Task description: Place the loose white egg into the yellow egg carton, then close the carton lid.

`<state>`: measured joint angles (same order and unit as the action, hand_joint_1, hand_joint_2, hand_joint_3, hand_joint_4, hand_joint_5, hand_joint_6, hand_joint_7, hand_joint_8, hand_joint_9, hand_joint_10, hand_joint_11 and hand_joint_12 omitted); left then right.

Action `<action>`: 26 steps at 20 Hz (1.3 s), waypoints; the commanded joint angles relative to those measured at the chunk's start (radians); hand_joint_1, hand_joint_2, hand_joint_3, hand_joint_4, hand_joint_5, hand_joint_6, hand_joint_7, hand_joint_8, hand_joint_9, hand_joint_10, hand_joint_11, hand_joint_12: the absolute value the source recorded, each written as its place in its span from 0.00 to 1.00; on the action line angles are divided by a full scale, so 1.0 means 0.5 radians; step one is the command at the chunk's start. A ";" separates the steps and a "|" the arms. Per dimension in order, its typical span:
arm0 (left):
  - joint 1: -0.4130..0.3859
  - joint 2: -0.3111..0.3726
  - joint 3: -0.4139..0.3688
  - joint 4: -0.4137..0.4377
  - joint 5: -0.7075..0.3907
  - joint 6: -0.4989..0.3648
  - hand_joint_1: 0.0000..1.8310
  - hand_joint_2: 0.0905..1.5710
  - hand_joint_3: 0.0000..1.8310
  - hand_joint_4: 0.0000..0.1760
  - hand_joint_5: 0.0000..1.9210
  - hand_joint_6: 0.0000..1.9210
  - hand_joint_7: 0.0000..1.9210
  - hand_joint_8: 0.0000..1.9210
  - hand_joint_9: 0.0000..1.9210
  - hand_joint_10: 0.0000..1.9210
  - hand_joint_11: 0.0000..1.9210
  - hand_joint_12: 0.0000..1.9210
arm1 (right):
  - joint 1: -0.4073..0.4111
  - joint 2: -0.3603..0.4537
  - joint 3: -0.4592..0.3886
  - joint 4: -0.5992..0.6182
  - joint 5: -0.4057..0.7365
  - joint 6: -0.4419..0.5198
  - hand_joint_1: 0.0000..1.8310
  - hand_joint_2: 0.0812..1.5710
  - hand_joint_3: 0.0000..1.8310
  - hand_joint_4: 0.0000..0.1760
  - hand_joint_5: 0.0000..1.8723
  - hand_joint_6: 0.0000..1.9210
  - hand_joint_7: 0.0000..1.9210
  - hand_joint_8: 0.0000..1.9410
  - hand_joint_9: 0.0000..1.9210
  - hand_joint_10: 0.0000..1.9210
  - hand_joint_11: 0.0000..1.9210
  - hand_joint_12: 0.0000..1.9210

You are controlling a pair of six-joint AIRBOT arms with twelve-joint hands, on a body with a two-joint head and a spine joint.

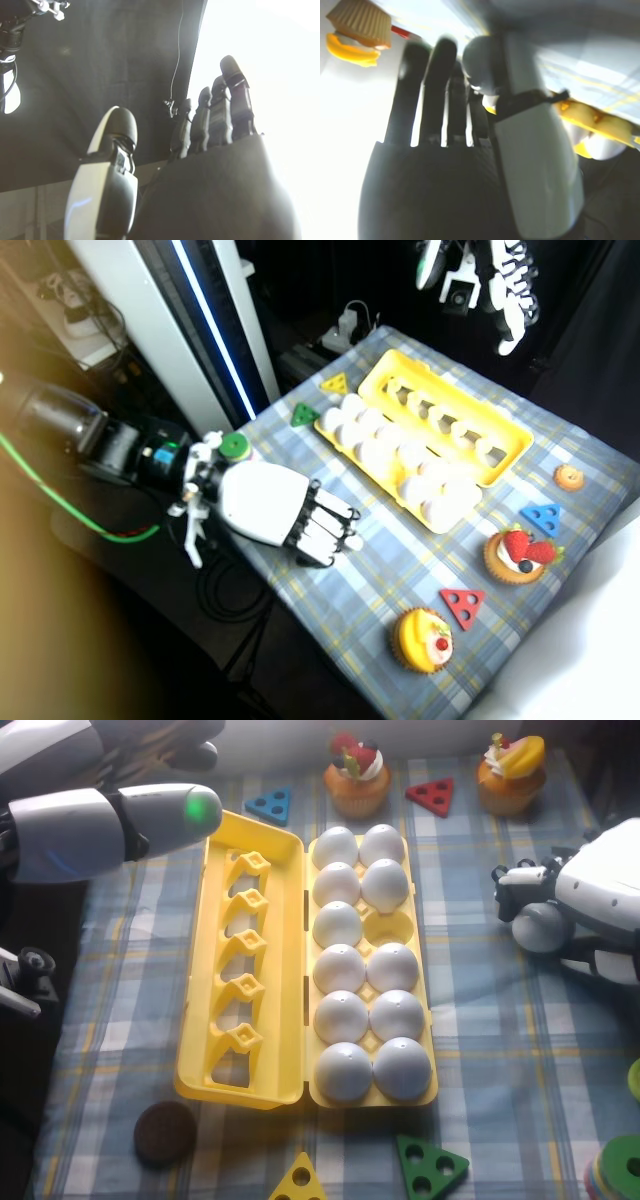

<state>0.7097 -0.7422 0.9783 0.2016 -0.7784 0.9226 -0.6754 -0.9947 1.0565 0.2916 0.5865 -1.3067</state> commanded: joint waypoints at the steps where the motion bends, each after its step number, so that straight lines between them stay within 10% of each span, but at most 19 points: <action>1: -0.015 -0.005 0.006 -0.057 -0.242 -0.011 0.27 0.84 0.00 0.31 0.04 0.00 0.03 0.00 0.05 0.00 0.00 0.38 | 0.028 0.009 0.004 -0.018 0.194 -0.003 0.67 0.78 0.01 0.00 0.35 0.66 0.44 0.77 0.58 0.74 0.58 0.89; 6: -0.004 -0.003 0.006 -0.066 -0.250 -0.011 0.29 0.83 0.00 0.27 0.04 0.00 0.03 0.00 0.04 0.00 0.00 0.36 | 0.072 0.075 -0.069 -0.100 0.259 -0.003 0.74 0.76 0.00 0.00 0.42 0.64 0.39 0.70 0.39 0.79 0.35 0.93; 12: 0.027 0.002 0.005 -0.088 -0.255 -0.010 0.30 0.82 0.00 0.24 0.06 0.00 0.05 0.00 0.06 0.01 0.00 0.44 | 0.173 0.143 -0.150 -0.369 0.359 0.157 0.73 0.79 0.01 0.00 0.35 0.66 0.37 0.78 0.38 0.90 0.48 0.99; 13: 0.031 0.002 0.006 -0.093 -0.255 -0.010 0.30 0.82 0.00 0.22 0.07 0.01 0.05 0.00 0.07 0.01 0.00 0.44 | 0.205 0.139 -0.155 -0.408 0.358 0.157 0.74 0.54 0.44 0.00 0.37 0.78 0.40 0.87 0.40 0.98 0.51 1.00; 14: 0.036 0.004 0.006 -0.097 -0.253 -0.010 0.29 0.82 0.00 0.26 0.06 0.00 0.05 0.00 0.06 0.00 0.00 0.41 | 0.231 0.130 -0.154 -0.430 0.356 0.157 0.74 0.47 0.57 0.00 0.38 0.82 0.42 0.91 0.43 1.00 0.55 1.00; 15: 0.041 0.006 0.006 -0.103 -0.253 -0.010 0.29 0.82 0.00 0.23 0.07 0.00 0.05 0.00 0.07 0.01 0.00 0.43 | 0.257 0.117 -0.150 -0.452 0.348 0.157 0.72 0.61 0.40 0.00 0.31 0.82 0.33 0.93 0.35 1.00 0.53 1.00; 16: 0.051 0.014 0.006 -0.112 -0.257 -0.010 0.29 0.82 0.00 0.19 0.07 0.00 0.06 0.00 0.07 0.01 0.00 0.44 | 0.295 0.092 -0.138 -0.480 0.324 0.157 0.33 0.70 0.37 0.00 0.32 0.90 0.37 0.99 0.42 1.00 0.50 1.00; 17: 0.056 0.017 0.005 -0.117 -0.260 -0.010 0.28 0.82 0.00 0.19 0.07 0.00 0.06 0.00 0.07 0.01 0.00 0.44 | 0.317 0.075 -0.129 -0.500 0.304 0.157 0.22 0.75 0.27 0.00 0.35 0.98 0.39 1.00 0.43 1.00 0.50 1.00; 18: 0.062 0.019 0.005 -0.122 -0.263 -0.010 0.27 0.82 0.00 0.19 0.07 0.00 0.06 0.00 0.07 0.00 0.00 0.45 | 0.353 0.043 -0.113 -0.527 0.276 0.157 0.50 0.64 0.42 0.00 0.34 0.93 0.33 1.00 0.42 1.00 0.48 1.00; 19: 0.064 0.019 0.005 -0.122 -0.261 -0.010 0.28 0.82 0.00 0.16 0.08 0.00 0.06 0.00 0.08 0.00 0.00 0.45 | 0.373 0.021 -0.103 -0.546 0.258 0.157 0.67 0.79 0.14 0.00 0.28 0.77 0.27 0.96 0.32 1.00 0.50 1.00; 21: 0.065 0.019 0.007 -0.123 -0.248 -0.010 0.28 0.81 0.00 0.21 0.08 0.00 0.06 0.00 0.08 0.00 0.00 0.43 | 0.429 -0.028 -0.082 -0.597 0.211 0.163 0.59 0.90 0.03 0.00 0.21 0.91 0.25 0.99 0.57 1.00 0.62 1.00; 23: 0.071 0.020 0.009 -0.131 -0.251 -0.010 0.31 0.81 0.00 0.17 0.08 0.00 0.06 0.00 0.08 0.00 0.00 0.42 | 0.448 -0.055 -0.069 -0.622 0.200 0.173 0.62 0.88 0.00 0.00 0.24 0.80 0.32 0.98 0.55 1.00 0.60 1.00; 26: 0.072 0.020 0.010 -0.132 -0.251 -0.009 0.29 0.82 0.00 0.16 0.08 0.00 0.06 0.00 0.08 0.00 0.00 0.42 | 0.468 -0.094 -0.052 -0.641 0.192 0.181 0.60 0.90 0.00 0.00 0.23 0.91 0.26 0.94 0.50 1.00 0.57 1.00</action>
<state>0.7525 -0.7368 0.9783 0.1654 -0.7856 0.9230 -0.4580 -1.0454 1.0290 -0.0227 0.5617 -1.2152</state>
